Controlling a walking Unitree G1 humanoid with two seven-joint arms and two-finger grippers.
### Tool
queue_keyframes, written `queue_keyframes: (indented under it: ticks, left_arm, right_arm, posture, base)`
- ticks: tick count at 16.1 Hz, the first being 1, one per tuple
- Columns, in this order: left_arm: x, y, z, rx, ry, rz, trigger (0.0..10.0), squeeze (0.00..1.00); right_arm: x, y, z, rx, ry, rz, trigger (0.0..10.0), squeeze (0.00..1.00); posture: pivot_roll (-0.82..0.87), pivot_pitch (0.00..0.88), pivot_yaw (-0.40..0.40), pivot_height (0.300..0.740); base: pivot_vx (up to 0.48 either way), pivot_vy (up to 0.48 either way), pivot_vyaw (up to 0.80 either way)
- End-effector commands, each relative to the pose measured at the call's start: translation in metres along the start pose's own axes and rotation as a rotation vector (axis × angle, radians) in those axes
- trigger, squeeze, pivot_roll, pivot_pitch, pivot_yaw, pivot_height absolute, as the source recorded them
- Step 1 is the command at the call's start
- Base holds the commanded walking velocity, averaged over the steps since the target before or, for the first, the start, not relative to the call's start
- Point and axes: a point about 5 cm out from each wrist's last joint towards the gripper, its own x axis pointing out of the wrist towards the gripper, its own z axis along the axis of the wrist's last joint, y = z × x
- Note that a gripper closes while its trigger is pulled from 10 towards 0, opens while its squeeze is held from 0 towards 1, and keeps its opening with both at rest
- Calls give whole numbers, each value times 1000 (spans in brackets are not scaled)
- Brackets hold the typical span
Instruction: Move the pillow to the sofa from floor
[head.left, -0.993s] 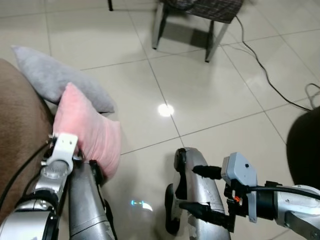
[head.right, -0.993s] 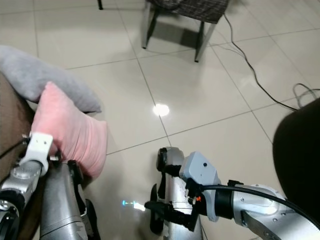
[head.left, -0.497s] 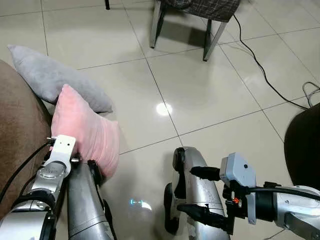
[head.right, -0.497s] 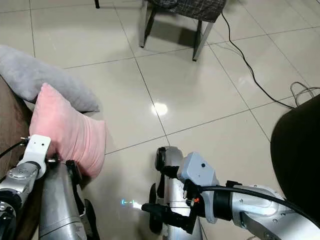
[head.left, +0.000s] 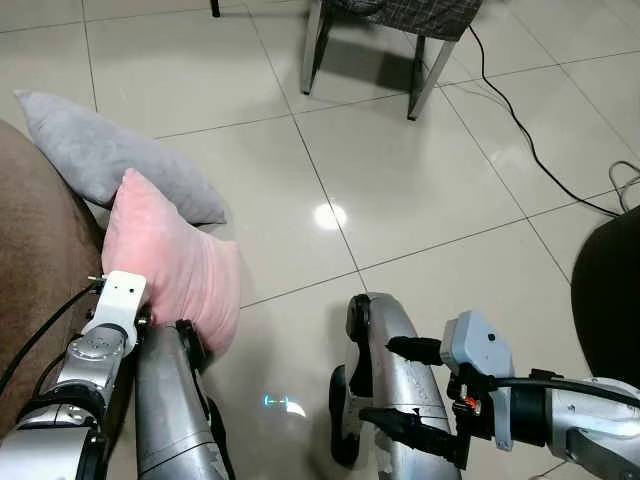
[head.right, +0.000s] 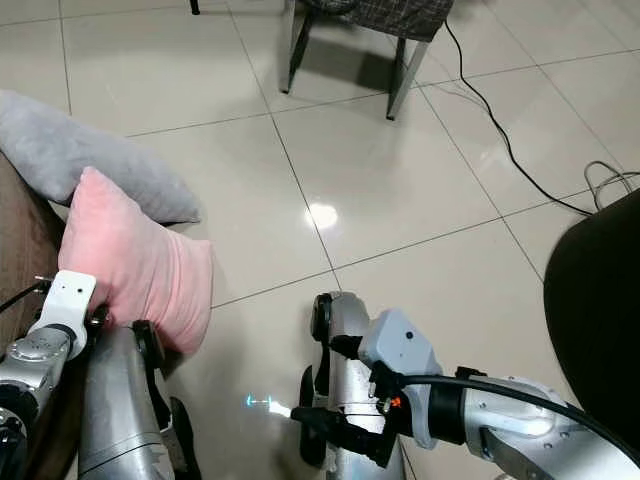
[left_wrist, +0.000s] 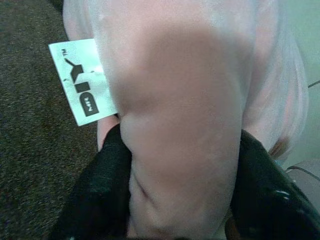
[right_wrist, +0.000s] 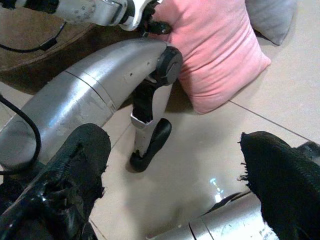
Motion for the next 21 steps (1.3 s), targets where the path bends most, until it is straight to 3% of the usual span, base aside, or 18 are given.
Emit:
queue_keyframes:
  ticks: [1,6,10,14,21]
  left_arm:
    - [-6,-10,-29,2,103,-49,0,0]
    - [-6,-8,-29,1,101,-59,0,0]
    - [-5,-12,-25,7,90,-95,0,0]
    - [-2,-18,-16,-10,71,-115,0,0]
    - [3,-31,8,-99,-6,-137,0,0]
  right_arm:
    - [-2,-1,-5,2,15,3,10000,0]
    - [6,1,-9,-10,11,-13,10000,0]
    - [18,3,7,-39,-35,-20,10000,0]
    - [20,-6,9,-54,-40,-53,10000,0]
    - [33,-59,-2,-34,-38,-290,10000,0]
  posture:
    - [-194,272,-105,490]
    - [-169,257,-81,490]
    - [-155,235,-54,490]
    - [-148,207,-40,490]
    - [-108,71,4,490]
  base:
    - [0,0,0]
    - [0,0,0]
    - [0,0,0]
    - [0,0,0]
    - [0,0,0]
